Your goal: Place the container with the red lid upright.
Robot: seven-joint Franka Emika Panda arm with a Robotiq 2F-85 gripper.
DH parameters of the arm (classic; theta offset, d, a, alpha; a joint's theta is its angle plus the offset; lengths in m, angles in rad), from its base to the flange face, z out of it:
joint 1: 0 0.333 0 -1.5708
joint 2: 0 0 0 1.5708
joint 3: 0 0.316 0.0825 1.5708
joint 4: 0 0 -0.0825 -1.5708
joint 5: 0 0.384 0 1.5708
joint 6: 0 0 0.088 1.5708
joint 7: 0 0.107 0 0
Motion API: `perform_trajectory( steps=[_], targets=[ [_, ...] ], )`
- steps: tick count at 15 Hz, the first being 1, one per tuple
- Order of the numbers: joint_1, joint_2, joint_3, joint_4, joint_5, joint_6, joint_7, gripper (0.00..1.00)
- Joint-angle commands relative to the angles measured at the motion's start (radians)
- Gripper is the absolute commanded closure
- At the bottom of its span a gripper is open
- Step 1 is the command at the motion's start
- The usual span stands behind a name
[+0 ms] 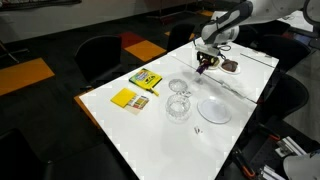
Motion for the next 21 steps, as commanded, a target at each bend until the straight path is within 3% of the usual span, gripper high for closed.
perform_trajectory(
  steps=[1,8,13,18,21],
  targets=[
    [0.116,-0.047,-0.073,-0.093,-0.193,0.052,0.084,0.71],
    [0.299,-0.016,-0.198,-0.195,-0.604,0.237,0.295,0.71],
    [0.44,-0.006,-0.363,-0.255,-0.894,0.426,0.534,0.71],
    [0.514,0.039,-0.469,-0.276,-1.191,0.532,0.802,0.71],
    [0.625,0.138,-0.615,-0.259,-1.369,0.647,1.004,0.71]
  ],
)
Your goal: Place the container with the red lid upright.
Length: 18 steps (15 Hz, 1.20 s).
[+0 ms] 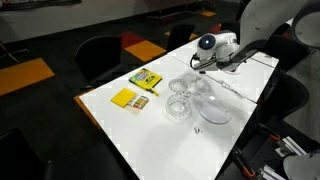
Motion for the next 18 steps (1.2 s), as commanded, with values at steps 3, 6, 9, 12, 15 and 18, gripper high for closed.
perform_trajectory(
  steps=[3,6,9,12,15,18],
  targets=[
    [0.195,0.193,-0.257,0.044,-0.332,0.203,0.415,0.71],
    [0.26,0.279,-0.334,0.09,-0.478,0.247,0.654,0.71],
    [0.282,0.325,-0.337,0.131,-0.645,0.228,0.886,0.71],
    [0.229,0.273,-0.231,0.153,-0.717,0.124,0.914,0.71],
    [0.197,0.259,-0.167,0.174,-0.732,0.047,0.882,0.71],
    [0.135,0.22,-0.072,0.231,-0.764,-0.017,0.88,0.71]
  ],
)
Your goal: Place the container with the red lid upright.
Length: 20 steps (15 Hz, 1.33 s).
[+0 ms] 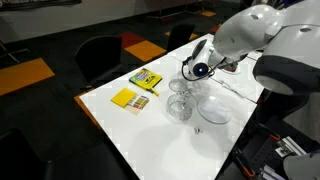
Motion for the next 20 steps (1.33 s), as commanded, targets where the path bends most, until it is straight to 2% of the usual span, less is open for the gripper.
perform_trajectory(
  steps=[1,5,8,13,17,18,19,20],
  targets=[
    [-0.114,-0.089,0.142,0.083,-0.083,-0.076,0.0,0.71],
    [-0.316,-0.195,0.404,0.188,-0.232,-0.173,0.0,0.71],
    [-0.496,-0.259,0.62,0.199,-0.391,-0.203,-0.001,0.71],
    [-0.829,-0.299,0.991,0.134,-0.666,-0.237,-0.002,0.71],
    [-1.117,-0.271,1.281,0.022,-0.911,-0.298,-0.003,0.71],
    [-1.175,-0.262,1.334,-0.01,-0.963,-0.312,-0.003,0.71],
    [-1.089,-0.28,1.261,-0.003,-0.886,-0.283,-0.012,0.71],
    [-1.132,-0.274,1.295,-0.025,-0.888,-0.288,-0.026,0.71]
  ],
)
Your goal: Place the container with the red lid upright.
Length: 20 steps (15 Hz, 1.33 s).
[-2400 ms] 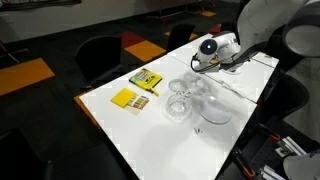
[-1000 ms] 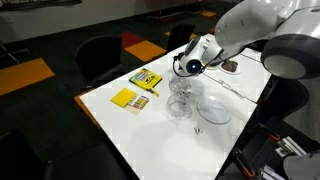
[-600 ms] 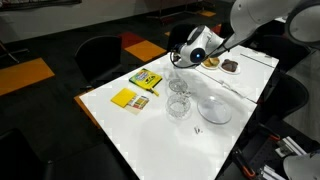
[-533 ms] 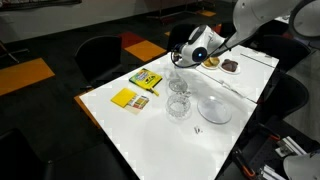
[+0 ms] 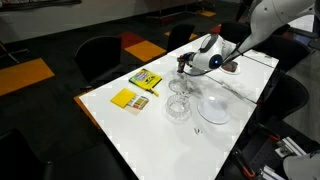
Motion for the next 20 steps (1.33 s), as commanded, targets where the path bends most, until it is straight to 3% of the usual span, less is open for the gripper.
perform_trajectory(
  steps=[1,2,3,4,5,6,7,8,10,11,12,14,15,16,17,18,19,20],
  targets=[
    [0.036,-0.03,-0.032,-0.056,0.004,0.007,0.033,0.71],
    [-0.03,-0.012,0.046,-0.073,0.006,-0.02,-0.027,0.71],
    [-0.025,-0.013,0.047,-0.073,0.006,-0.02,-0.028,0.71],
    [0.046,-0.033,-0.02,-0.069,0.007,0.008,0.025,0.71],
    [0.051,-0.034,-0.02,-0.07,0.007,0.011,0.023,0.71],
    [-0.011,-0.015,0.051,-0.078,0.007,-0.013,-0.034,0.71],
    [-0.006,-0.016,0.052,-0.081,0.007,-0.013,-0.036,0.71],
    [0.063,-0.033,-0.017,-0.074,0.007,0.015,0.016,0.71],
    [0.074,-0.034,-0.027,-0.079,0.007,0.014,0.014,0.71],
    [0.081,-0.034,-0.032,-0.08,0.008,0.014,0.014,0.21],
    [0.088,-0.034,-0.037,-0.08,0.008,0.014,0.014,0.2],
    [0.1,-0.032,-0.042,-0.084,0.008,0.016,0.014,0.08],
    [0.044,-0.017,0.021,-0.096,0.008,-0.006,-0.033,0.02],
    [0.104,-0.029,-0.04,-0.092,0.008,0.016,0.015,0.0],
    [0.042,-0.015,0.026,-0.106,0.008,-0.004,-0.034,0.0],
    [0.103,-0.03,-0.036,-0.102,0.008,0.016,0.015,0.0],
    [0.04,-0.016,0.03,-0.115,0.008,-0.006,-0.034,0.0],
    [0.099,-0.031,-0.033,-0.11,0.008,0.018,0.018,0.0]
  ],
)
